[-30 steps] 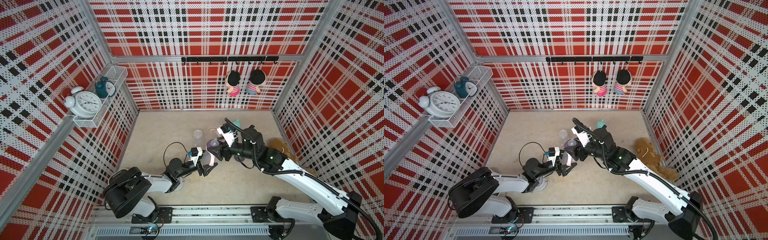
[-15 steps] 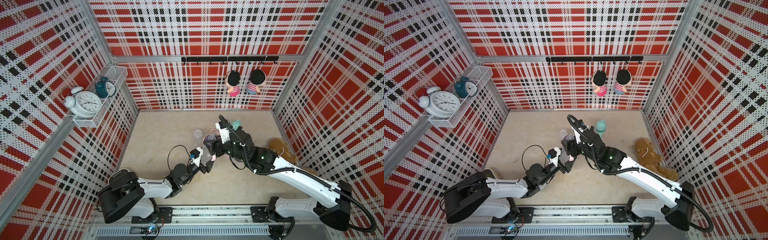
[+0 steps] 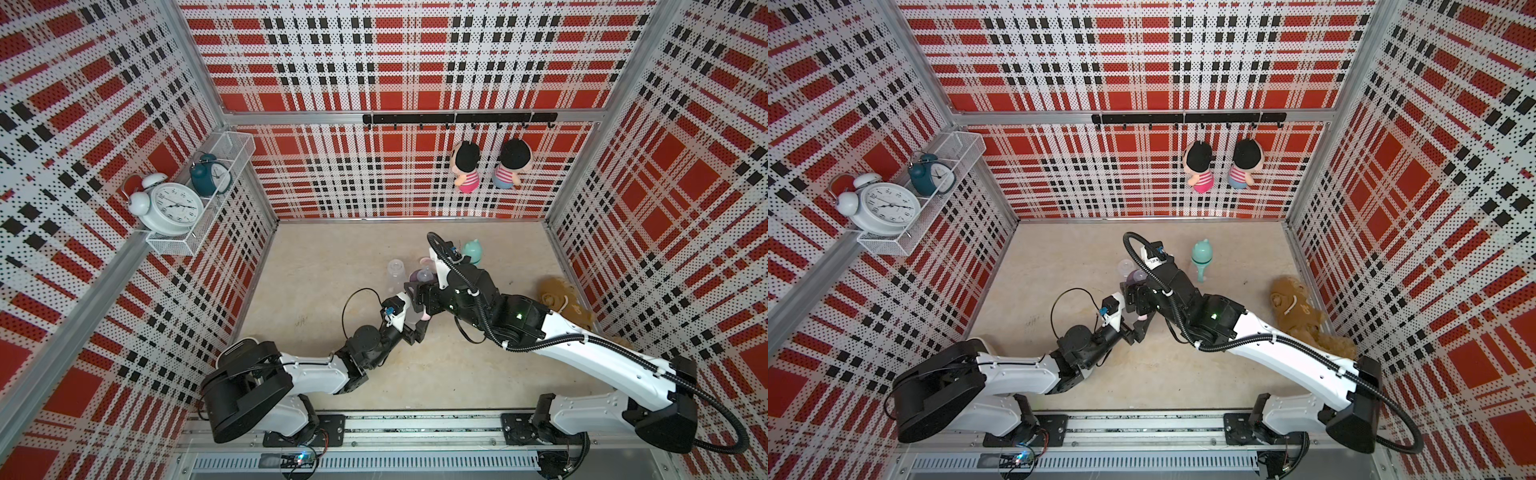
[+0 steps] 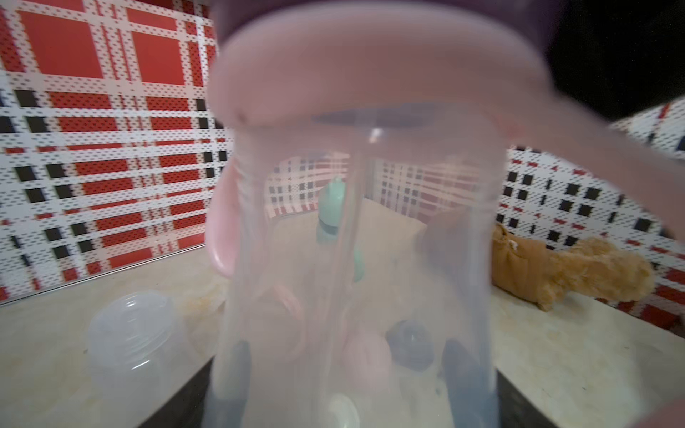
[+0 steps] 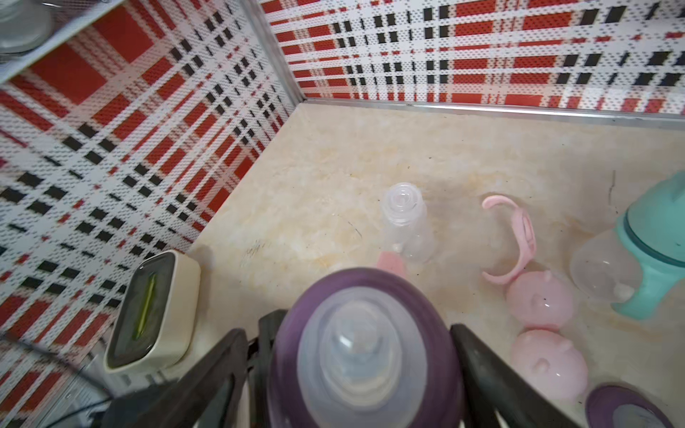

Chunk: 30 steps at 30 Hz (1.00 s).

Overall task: Assemble the baby bottles
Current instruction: Screw the nipple onto the baby bottle.

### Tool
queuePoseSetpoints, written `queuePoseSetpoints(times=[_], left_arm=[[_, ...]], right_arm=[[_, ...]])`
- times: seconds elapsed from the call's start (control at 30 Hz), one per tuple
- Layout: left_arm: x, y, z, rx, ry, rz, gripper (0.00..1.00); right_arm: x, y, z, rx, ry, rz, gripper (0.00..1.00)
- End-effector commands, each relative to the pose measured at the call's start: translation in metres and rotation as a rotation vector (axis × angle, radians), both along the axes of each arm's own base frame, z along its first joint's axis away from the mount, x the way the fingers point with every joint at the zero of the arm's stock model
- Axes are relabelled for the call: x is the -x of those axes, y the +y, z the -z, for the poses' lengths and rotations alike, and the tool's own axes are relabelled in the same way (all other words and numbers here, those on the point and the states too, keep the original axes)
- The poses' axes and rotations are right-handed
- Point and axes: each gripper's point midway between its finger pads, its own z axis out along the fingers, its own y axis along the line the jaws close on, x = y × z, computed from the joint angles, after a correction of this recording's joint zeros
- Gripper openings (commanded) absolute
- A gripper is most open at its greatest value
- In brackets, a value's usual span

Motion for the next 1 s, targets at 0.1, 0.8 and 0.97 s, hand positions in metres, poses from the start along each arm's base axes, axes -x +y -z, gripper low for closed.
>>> queuePoseSetpoints(times=[0.1,0.8,0.97], left_arm=[[0.041,-0.022,-0.030,0.058,-0.056,0.397,0.00],[0.059,-0.018,-0.037,0.083,-0.014,0.597,0.00],[0.057,-0.020,-0.033,0.078,-0.001,0.597,0.00]], right_arm=[[0.034,-0.010,-0.035,-0.090,-0.140,-0.314,0.85],[0.041,-0.008,-0.014,-0.058,-0.173,-0.500,0.78],[0.039,-0.012,-0.019,-0.053,-0.192,-0.477,0.80]])
